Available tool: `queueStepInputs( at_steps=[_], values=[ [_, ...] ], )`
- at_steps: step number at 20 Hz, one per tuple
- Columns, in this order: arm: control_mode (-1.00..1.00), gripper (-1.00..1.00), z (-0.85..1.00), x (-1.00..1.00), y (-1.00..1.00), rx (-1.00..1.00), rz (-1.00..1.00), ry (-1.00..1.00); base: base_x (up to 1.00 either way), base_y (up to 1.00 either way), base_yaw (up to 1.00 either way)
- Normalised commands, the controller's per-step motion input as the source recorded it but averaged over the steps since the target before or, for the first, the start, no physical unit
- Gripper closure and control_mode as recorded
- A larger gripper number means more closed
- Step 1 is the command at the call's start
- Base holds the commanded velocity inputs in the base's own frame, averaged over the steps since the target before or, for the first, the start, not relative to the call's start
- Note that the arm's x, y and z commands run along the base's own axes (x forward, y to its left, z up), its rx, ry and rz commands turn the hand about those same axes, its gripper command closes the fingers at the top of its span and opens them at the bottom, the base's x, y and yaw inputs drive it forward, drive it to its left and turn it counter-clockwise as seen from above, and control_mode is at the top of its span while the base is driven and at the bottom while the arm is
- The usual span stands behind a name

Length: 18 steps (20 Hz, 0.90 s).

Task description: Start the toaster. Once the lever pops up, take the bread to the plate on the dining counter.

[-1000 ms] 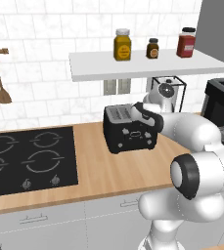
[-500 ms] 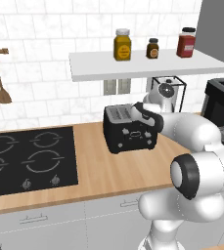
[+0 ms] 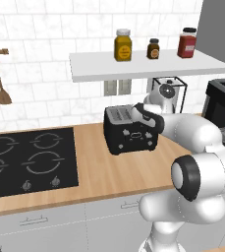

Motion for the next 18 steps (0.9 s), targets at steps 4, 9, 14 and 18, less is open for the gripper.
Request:
queueStepInputs(
  at_steps=[4,9,14,18],
  values=[
    [-1.00,-1.00,0.00,0.00,0.00,0.00,0.00,0.00,0.00,0.00,0.00],
    [-1.00,-1.00,0.00,0.00,0.00,0.00,0.00,0.00,0.00,0.00,0.00],
    [-1.00,-1.00,0.00,0.00,0.00,0.00,0.00,0.00,0.00,0.00,0.00],
    [-1.00,-1.00,0.00,0.00,0.00,0.00,0.00,0.00,0.00,0.00,0.00]
  ],
)
